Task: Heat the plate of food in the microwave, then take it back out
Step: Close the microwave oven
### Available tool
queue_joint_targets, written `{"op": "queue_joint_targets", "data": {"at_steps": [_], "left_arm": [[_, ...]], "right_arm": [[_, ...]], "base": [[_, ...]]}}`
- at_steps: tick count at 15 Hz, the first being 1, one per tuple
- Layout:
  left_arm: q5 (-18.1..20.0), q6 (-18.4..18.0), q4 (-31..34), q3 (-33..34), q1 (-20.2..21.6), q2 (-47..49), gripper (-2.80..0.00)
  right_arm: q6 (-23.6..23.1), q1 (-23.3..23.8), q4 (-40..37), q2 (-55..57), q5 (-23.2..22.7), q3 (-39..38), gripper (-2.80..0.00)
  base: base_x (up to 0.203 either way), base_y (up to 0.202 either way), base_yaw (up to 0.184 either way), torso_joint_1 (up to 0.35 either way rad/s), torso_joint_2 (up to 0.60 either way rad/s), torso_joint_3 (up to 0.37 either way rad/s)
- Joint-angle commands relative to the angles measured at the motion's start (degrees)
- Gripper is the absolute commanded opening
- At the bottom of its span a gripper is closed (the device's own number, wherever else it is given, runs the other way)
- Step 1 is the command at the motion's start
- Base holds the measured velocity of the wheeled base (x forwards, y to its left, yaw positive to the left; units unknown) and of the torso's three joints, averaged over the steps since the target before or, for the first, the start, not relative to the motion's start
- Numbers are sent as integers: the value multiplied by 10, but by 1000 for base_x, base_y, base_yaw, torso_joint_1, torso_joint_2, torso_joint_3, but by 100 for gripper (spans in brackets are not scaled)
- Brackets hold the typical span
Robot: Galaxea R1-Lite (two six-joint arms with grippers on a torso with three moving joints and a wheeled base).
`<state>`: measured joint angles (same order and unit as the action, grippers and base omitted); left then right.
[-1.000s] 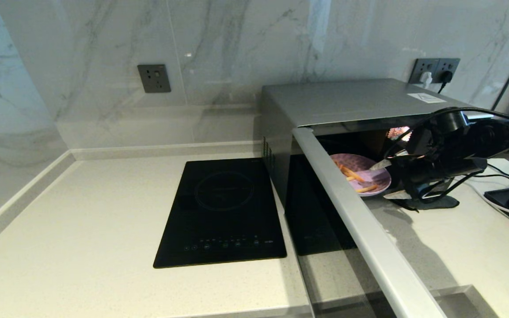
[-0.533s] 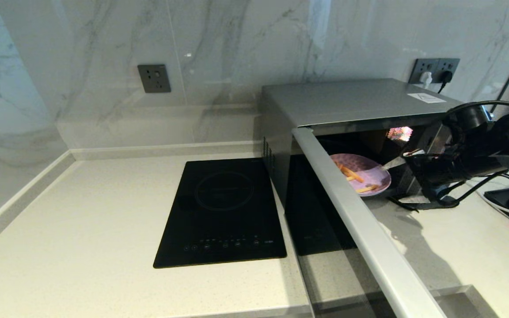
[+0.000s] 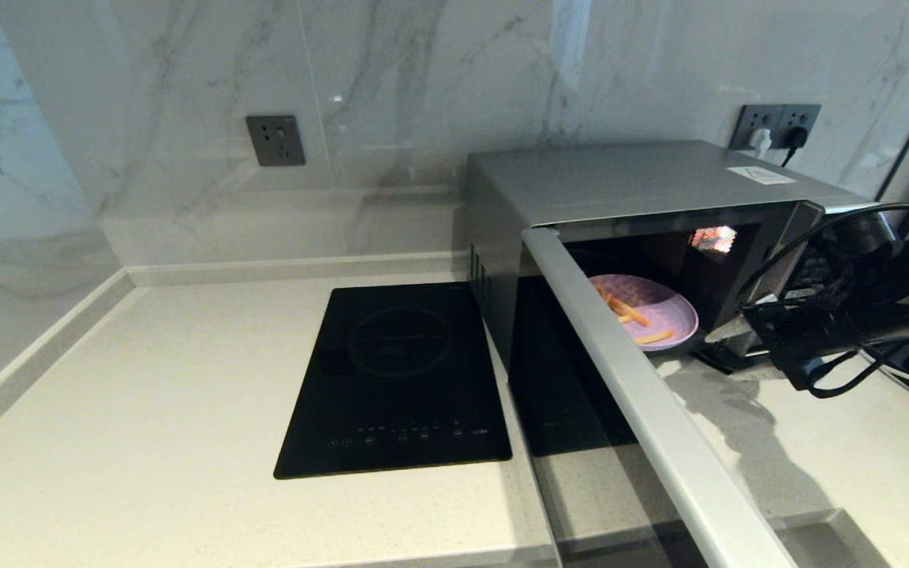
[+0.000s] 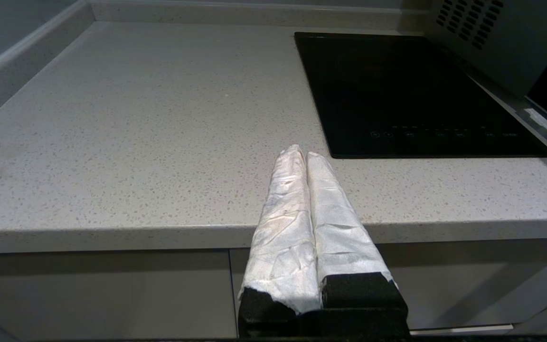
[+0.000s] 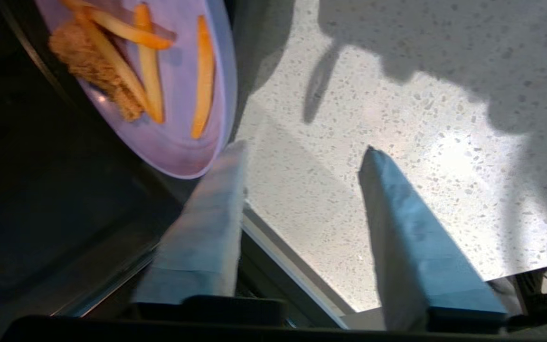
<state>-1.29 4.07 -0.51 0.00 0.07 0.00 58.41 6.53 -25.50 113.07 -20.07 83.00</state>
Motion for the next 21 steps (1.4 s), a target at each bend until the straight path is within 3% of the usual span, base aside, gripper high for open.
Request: {"op": "queue_joint_targets", "data": {"at_steps": [1, 21], "left_arm": [[0, 1, 0, 0, 0, 1, -280], [0, 1, 0, 0, 0, 1, -280]], "right_arm": [[2, -3, 1, 23, -1, 0, -280], [4, -73, 25, 94, -2, 111, -280]], "base": [[0, 0, 0, 0, 0, 0], [0, 0, 0, 0, 0, 0]]}}
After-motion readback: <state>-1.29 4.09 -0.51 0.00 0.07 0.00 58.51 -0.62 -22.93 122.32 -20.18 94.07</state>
